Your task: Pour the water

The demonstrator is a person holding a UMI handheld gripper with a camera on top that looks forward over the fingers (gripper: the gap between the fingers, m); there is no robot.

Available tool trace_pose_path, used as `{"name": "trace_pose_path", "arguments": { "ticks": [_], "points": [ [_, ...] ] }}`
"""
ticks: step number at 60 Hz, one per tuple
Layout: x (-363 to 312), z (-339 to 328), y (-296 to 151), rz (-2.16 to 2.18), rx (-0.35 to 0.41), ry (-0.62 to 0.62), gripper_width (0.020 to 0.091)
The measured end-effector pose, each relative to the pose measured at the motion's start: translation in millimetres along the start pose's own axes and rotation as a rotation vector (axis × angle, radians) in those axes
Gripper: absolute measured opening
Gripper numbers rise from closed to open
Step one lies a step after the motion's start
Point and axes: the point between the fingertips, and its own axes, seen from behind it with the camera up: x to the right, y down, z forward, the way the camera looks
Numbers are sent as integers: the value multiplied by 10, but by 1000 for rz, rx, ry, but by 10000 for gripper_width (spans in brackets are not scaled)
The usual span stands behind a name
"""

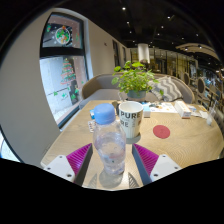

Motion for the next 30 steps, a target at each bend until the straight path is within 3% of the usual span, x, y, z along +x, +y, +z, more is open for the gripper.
{"name": "trace_pose_path", "arguments": {
  "ticks": [4, 9, 22, 29, 30],
  "points": [
    [-17, 145, 33, -3, 2, 4, 727],
    [9, 272, 85, -11, -6, 17, 539],
    [39, 263, 55, -14, 4, 24, 387],
    [64, 168, -57, -28, 14, 31, 366],
    [63, 148, -88, -31, 17, 29, 330]
  ]
}}
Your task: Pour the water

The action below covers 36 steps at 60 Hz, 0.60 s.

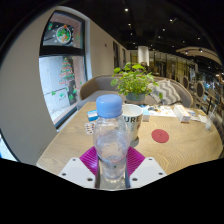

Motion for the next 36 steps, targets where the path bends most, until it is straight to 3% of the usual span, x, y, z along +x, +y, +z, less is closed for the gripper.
{"name": "trace_pose_path", "arguments": {
  "ticks": [18, 29, 36],
  "points": [
    [634, -397, -793, -65, 50, 123, 330],
    [1533, -325, -1412, -275, 60, 336, 331],
    [2026, -125, -1688, -507, 19, 482, 331]
  ]
}}
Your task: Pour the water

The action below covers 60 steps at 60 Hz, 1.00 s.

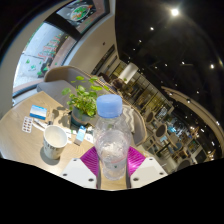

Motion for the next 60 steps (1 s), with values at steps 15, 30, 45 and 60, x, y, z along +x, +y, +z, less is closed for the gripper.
{"name": "trace_pose_path", "arguments": {
  "ticks": [15, 30, 45, 60],
  "points": [
    [72, 703, -204, -591, 15, 166, 329],
    [-270, 1024, -268, -1164, 58, 253, 328],
    [-496, 990, -329, -1386, 98, 256, 331],
    [-469, 866, -391, -1109, 109, 148, 332]
  ]
}}
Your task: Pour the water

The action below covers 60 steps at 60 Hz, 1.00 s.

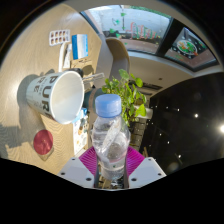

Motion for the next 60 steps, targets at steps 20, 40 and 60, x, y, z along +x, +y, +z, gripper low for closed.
{"name": "trace_pose_path", "arguments": {
  "ticks": [20, 40, 60],
  "points": [
    [280, -171, 207, 985, 132, -234, 336],
    [-587, 43, 49, 1455, 245, -550, 334],
    [-1332, 97, -26, 1554, 231, -648, 352]
  ]
}}
